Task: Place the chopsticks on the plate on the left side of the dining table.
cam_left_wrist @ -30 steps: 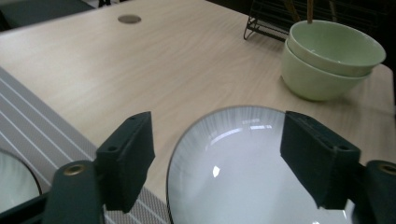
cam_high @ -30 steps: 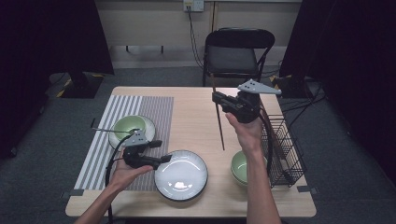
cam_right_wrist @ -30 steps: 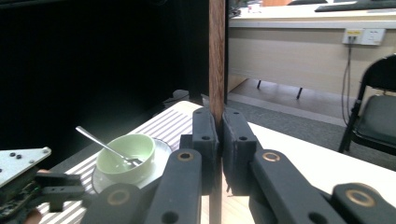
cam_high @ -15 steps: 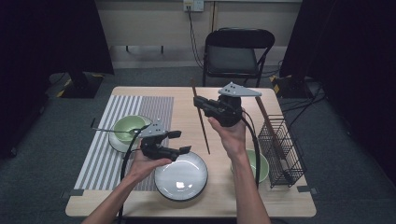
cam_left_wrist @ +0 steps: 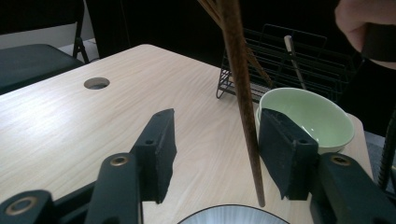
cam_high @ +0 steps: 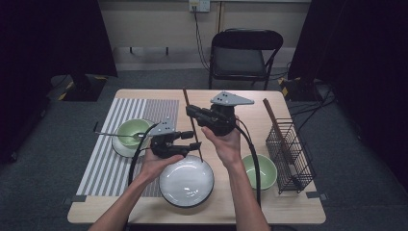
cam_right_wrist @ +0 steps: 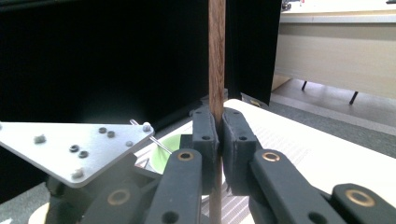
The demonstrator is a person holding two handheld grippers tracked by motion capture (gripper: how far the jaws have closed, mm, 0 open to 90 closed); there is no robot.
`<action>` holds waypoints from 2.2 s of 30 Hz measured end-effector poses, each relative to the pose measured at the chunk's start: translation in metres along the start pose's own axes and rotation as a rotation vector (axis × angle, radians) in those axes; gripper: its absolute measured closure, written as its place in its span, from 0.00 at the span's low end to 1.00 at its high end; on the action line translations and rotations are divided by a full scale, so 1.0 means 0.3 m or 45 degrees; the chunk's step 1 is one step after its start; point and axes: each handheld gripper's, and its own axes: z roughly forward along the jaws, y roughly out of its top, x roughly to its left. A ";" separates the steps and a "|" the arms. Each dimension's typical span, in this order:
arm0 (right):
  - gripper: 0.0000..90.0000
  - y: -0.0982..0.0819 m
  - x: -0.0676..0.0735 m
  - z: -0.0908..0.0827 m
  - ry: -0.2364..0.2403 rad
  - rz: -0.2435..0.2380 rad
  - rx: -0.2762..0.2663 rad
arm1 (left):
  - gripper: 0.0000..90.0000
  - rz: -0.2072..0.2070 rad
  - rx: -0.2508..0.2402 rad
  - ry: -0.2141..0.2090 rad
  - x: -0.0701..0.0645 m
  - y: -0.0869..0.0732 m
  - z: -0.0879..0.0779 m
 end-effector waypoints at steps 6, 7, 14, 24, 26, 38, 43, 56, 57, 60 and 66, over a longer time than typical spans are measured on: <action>0.94 0.007 -0.009 -0.025 0.007 0.022 -0.037 | 0.61 0.005 -0.005 0.002 0.020 0.000 -0.021; 0.94 0.008 -0.010 -0.029 0.005 0.023 -0.038 | 0.64 0.001 -0.012 0.004 0.022 0.000 -0.025; 0.94 0.016 -0.011 -0.034 0.032 0.030 -0.061 | 0.70 0.007 -0.036 -0.039 0.021 0.017 -0.038; 0.94 0.004 0.019 -0.016 0.094 -0.009 -0.024 | 0.85 0.012 -0.112 -0.077 0.013 0.063 -0.063; 0.94 0.005 0.015 -0.028 0.091 -0.007 -0.036 | 0.89 0.007 -0.114 -0.071 0.023 0.062 -0.073; 0.73 0.018 -0.006 -0.059 0.145 -0.039 -0.037 | 0.94 -0.010 -0.133 -0.116 0.028 0.065 -0.082; 0.54 0.008 -0.023 -0.070 0.148 -0.029 -0.025 | 0.94 -0.015 -0.133 -0.095 0.038 0.063 -0.106; 0.42 -0.116 -0.049 -0.105 0.114 -0.007 0.076 | 0.94 0.000 -0.175 -0.048 0.057 0.106 -0.203; 0.43 -0.130 -0.051 -0.101 0.132 0.010 0.083 | 0.94 0.005 -0.179 -0.045 0.055 0.111 -0.208; 0.49 -0.167 -0.053 -0.081 0.168 0.044 0.119 | 0.94 -0.012 -0.205 -0.049 0.054 0.121 -0.215; 0.54 -0.209 -0.024 -0.021 0.229 -0.038 0.150 | 0.94 -0.003 -0.197 -0.050 0.045 0.132 -0.204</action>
